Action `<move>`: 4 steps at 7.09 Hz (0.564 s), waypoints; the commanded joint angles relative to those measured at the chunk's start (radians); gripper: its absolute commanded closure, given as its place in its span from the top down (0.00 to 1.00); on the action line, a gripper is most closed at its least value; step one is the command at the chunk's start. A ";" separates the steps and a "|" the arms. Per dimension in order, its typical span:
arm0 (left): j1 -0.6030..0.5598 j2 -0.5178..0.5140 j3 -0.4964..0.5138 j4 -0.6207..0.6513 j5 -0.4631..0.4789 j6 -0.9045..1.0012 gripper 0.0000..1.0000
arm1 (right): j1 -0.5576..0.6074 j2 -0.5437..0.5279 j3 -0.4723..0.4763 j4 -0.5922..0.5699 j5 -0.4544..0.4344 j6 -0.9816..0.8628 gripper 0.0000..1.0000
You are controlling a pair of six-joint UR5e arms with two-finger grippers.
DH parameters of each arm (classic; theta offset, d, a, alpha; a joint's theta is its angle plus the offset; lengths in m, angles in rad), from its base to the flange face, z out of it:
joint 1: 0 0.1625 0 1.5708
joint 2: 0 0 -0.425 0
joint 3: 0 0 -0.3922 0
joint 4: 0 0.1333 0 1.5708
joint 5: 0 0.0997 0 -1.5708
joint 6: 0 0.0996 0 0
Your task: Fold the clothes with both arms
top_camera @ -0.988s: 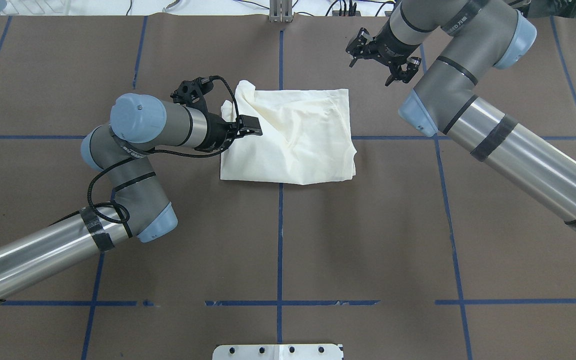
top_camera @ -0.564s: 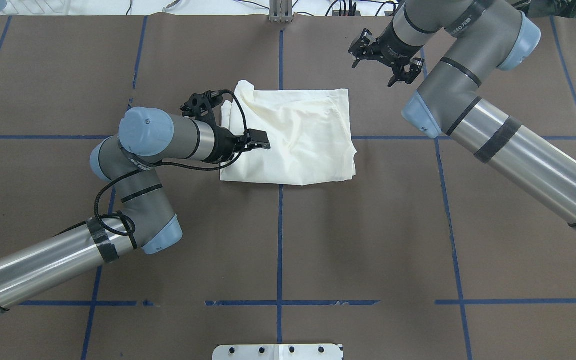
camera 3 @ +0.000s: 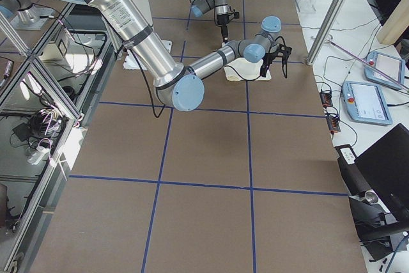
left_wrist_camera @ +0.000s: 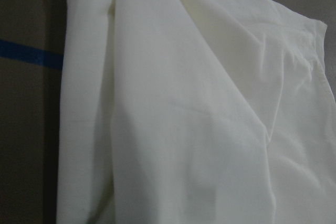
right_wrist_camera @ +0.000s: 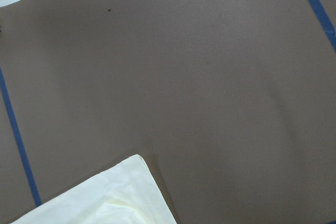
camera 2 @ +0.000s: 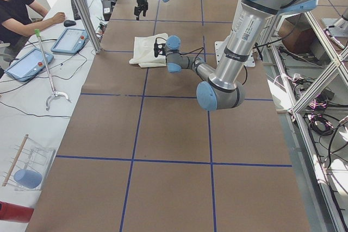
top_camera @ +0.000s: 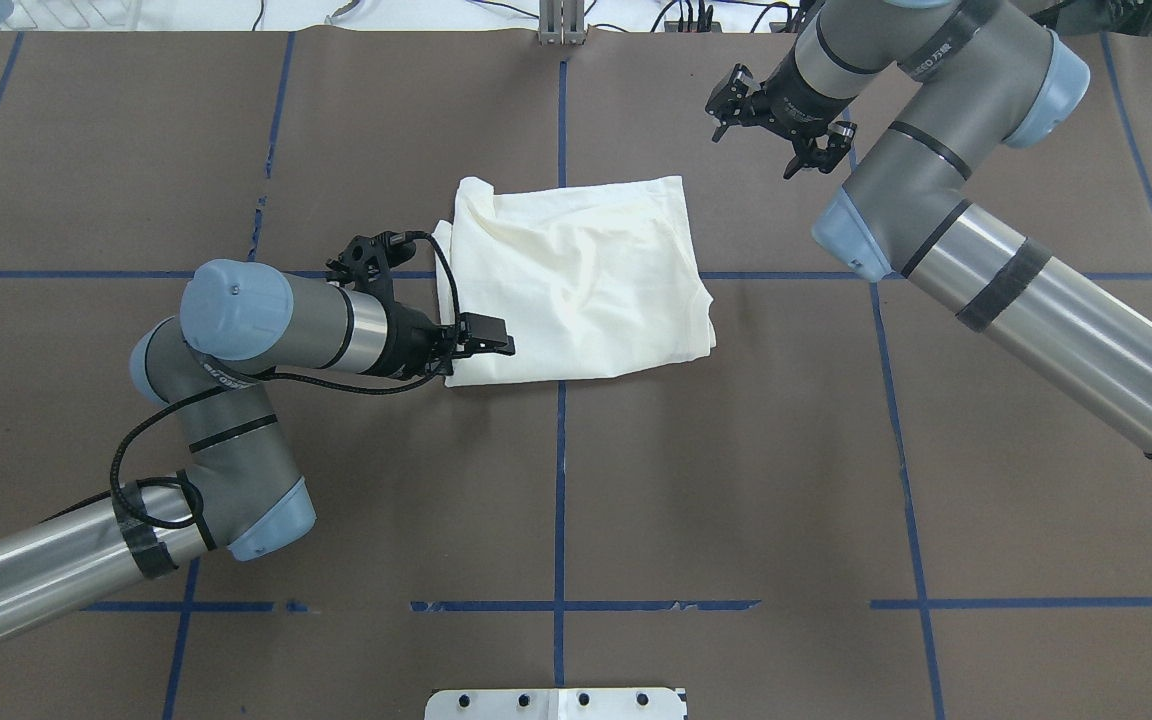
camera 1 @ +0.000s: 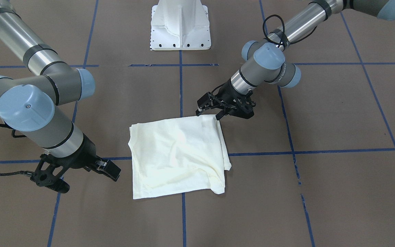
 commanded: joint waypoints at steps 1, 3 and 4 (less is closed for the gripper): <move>-0.020 0.054 -0.083 0.008 -0.087 0.003 1.00 | 0.012 -0.029 0.025 0.000 0.000 -0.037 1.00; -0.258 0.112 -0.129 0.034 -0.231 0.092 1.00 | 0.073 -0.165 0.153 -0.065 0.004 -0.243 1.00; -0.352 0.213 -0.152 0.035 -0.241 0.242 1.00 | 0.123 -0.230 0.209 -0.142 0.006 -0.426 1.00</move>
